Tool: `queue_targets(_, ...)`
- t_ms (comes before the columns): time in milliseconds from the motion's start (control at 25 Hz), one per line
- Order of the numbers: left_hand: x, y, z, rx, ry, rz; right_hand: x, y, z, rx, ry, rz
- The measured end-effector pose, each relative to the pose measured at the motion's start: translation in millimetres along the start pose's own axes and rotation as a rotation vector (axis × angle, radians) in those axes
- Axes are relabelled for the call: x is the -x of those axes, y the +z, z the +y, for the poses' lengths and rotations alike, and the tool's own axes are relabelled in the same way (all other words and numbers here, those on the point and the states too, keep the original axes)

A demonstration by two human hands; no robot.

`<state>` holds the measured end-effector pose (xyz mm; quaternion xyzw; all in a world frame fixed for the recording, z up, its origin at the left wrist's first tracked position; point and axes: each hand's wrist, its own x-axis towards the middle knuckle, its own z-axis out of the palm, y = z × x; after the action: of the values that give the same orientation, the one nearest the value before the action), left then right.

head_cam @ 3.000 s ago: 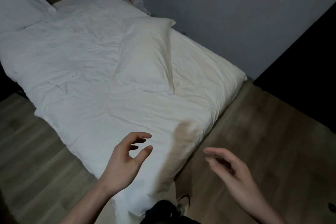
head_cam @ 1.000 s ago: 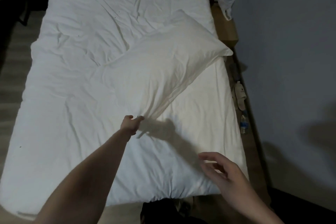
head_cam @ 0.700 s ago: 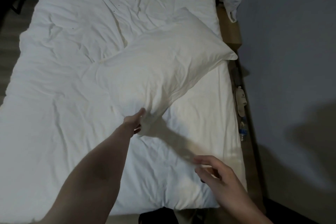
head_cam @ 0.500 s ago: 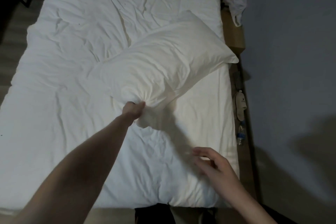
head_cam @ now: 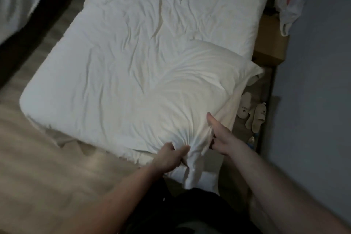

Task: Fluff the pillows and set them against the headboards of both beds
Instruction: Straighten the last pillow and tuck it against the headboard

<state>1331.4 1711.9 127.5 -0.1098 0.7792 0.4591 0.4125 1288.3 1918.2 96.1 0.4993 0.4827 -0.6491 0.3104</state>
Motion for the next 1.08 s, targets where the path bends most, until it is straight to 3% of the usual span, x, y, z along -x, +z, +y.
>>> queue_targets(120,40.7,61.6,-3.7,0.082,-0.121,-0.006,8.2,-25.3,18.3,0.099,-0.057,0.086)
queue_targets(200,51.7,78.2,4.6,-0.001,-0.21,-0.072,13.8,-39.6,24.9,0.133,-0.14,0.132)
queue_targets(360,43.2,57.7,5.9,-0.389,-0.037,-0.251,36.3,-47.0,16.2,0.4,-0.372,0.187)
queue_targets(480,31.5,16.1,17.7,-0.459,0.121,-0.025,56.0,-44.8,-3.7,0.65,-0.577,0.126)
queue_targets(640,17.3,-29.4,58.4,-0.378,0.389,0.287,87.3,-51.5,-33.8,0.975,-0.878,-0.061)
queue_targets(920,5.8,-47.3,139.4,-0.791,0.829,0.389,143.6,-63.3,-66.2,1.232,-1.101,-0.174)
queue_targets(1000,-6.0,-50.7,156.5,-0.974,0.809,0.389,164.0,-76.7,-77.2,1.227,-1.085,-0.184)
queue_targets(1080,-21.3,-57.6,168.6,-1.063,0.67,0.377,175.6,-95.5,-91.8,1.164,-1.049,-0.181)
